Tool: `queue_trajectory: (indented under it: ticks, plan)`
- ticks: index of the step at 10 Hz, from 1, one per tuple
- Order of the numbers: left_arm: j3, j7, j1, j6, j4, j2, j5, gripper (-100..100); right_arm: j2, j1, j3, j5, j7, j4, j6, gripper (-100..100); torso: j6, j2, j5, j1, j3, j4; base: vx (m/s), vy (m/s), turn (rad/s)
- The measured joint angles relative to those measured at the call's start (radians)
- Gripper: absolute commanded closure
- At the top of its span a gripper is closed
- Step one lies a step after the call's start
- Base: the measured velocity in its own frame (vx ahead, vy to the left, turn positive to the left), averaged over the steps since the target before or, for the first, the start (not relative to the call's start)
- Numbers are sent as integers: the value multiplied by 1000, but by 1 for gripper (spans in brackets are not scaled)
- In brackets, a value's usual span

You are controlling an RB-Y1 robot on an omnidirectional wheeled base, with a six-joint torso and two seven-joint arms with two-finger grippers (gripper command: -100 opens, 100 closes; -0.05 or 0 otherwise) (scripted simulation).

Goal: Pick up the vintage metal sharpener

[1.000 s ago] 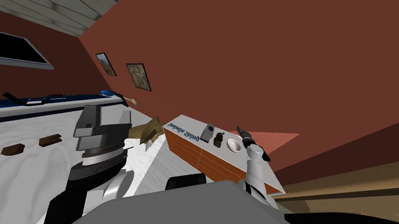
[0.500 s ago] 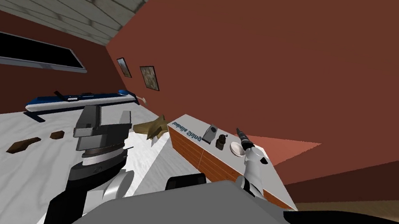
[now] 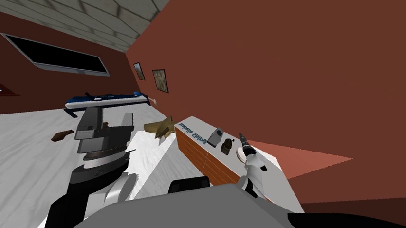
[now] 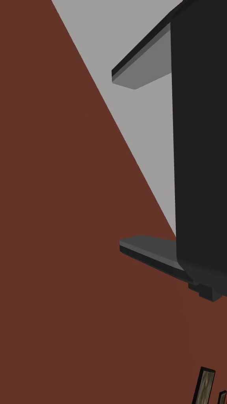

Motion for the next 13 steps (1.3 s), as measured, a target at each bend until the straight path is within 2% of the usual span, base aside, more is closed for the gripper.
queue_trajectory:
  ticks: [1,2,3,4,5,7,9,10,11,13]
  plan:
    - [0,0,0,0,0,0,0,0,-3,-9,-14,-21,-13,39,12,-100,-1,0,0,1,0,0,-24,-43,201]
    - [0,0,0,0,0,0,0,0,14,-3,-17,-25,-55,42,21,-100,-1,0,0,1,0,0,-14,-34,64]
    - [0,0,0,0,0,0,0,0,21,2,-25,-37,-73,50,32,-100,0,0,0,1,0,0,-1,-15,-21]
    - [0,0,0,0,0,0,0,0,18,-3,-33,-50,-62,68,39,-100,0,-1,0,2,-1,0,-8,-21,73]
    - [0,0,0,0,0,0,0,0,11,-15,-49,-75,-45,115,49,-100,0,-1,0,2,-1,0,-14,-39,140]
    - [0,0,0,0,0,0,0,0,47,0,-68,-105,-61,147,73,-100,0,0,0,1,0,0,-24,-29,88]
    - [0,0,0,0,0,0,0,0,43,-3,-75,-115,-73,188,79,-100,0,-1,1,2,0,0,-9,-10,27]
    - [0,0,0,0,0,0,0,0,43,-2,-76,-115,-75,190,79,0,0,-1,1,3,0,0,0,0,0]
    - [0,0,0,0,0,0,0,0,43,-2,-76,-115,-75,190,79,-100,0,-1,1,3,-1,0,-16,-13,-56]
    - [0,0,0,0,0,0,0,0,51,-49,-83,-126,-23,235,67,-100,0,0,1,1,0,0,-39,-37,-73]
